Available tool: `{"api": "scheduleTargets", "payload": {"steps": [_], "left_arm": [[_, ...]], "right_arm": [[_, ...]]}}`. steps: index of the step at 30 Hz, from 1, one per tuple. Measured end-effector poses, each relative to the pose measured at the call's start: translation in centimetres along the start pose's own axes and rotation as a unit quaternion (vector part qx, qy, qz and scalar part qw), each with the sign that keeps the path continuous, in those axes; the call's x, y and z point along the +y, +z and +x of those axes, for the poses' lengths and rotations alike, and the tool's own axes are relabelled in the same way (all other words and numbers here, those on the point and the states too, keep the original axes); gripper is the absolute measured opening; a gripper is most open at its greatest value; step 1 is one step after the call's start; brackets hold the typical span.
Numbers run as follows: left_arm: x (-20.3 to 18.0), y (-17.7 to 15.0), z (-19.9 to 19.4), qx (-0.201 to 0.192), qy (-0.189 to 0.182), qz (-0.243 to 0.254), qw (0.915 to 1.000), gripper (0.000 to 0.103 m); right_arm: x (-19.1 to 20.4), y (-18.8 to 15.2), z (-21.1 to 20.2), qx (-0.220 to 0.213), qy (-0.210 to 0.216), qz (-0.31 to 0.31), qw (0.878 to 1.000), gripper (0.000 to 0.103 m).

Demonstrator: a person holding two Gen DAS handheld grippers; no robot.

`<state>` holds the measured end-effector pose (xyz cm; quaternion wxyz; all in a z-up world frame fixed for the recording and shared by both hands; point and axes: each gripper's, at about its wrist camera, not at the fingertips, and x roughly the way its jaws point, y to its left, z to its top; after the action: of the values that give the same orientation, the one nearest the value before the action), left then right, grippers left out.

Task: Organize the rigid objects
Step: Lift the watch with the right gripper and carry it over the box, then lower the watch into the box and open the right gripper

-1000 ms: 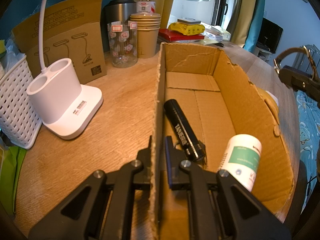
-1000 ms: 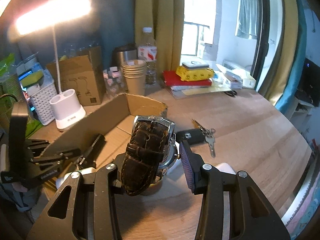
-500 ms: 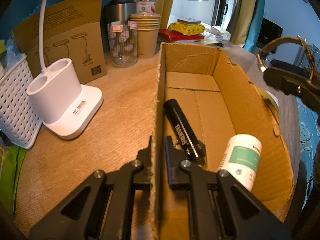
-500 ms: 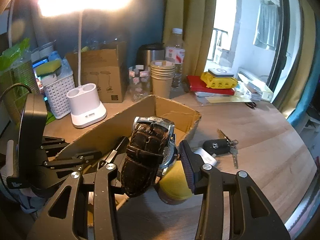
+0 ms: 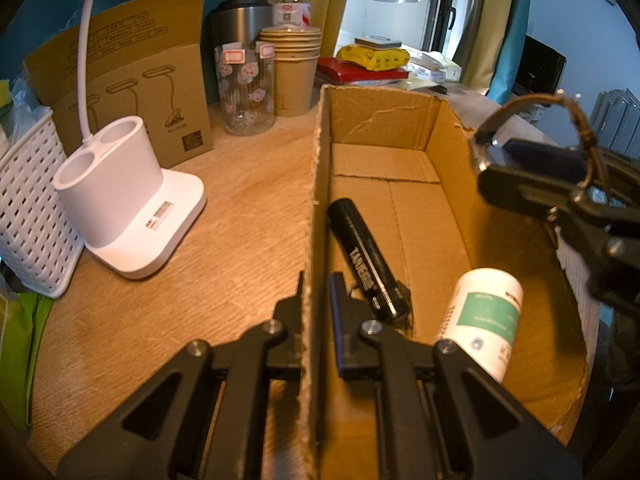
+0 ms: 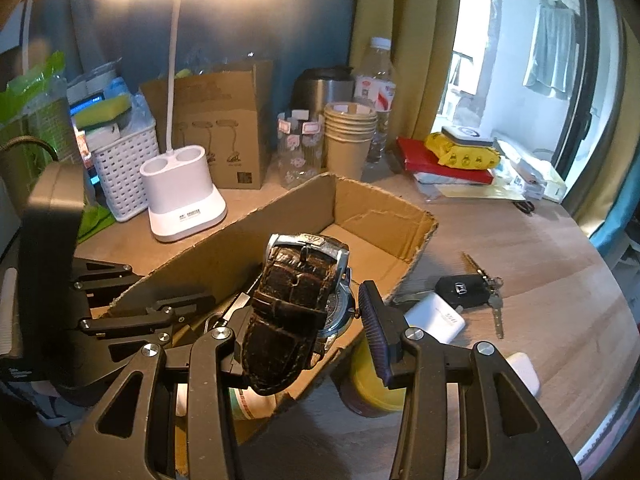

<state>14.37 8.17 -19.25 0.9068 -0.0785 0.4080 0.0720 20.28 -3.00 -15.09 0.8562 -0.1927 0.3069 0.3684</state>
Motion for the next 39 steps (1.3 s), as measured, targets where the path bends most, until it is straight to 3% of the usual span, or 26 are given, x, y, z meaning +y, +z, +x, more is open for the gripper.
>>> {"api": "scheduleTargets", "payload": {"steps": [8, 26, 39], "left_arm": [[-0.1, -0.1, 0.0, 0.0, 0.0, 0.0, 1.0, 0.009], [-0.1, 0.0, -0.1, -0.001, 0.0, 0.001, 1.0, 0.009], [0.0, 0.2, -0.1, 0.0, -0.001, 0.0, 1.0, 0.009]], "right_arm": [[1.0, 0.0, 2.2, 0.024, -0.004, -0.028, 0.999, 0.045], [2.8, -0.2, 4.3, 0.062, -0.07, -0.104, 0.99, 0.046], [2.2, -0.3, 4.1, 0.071, -0.04, -0.085, 0.993, 0.054]]}}
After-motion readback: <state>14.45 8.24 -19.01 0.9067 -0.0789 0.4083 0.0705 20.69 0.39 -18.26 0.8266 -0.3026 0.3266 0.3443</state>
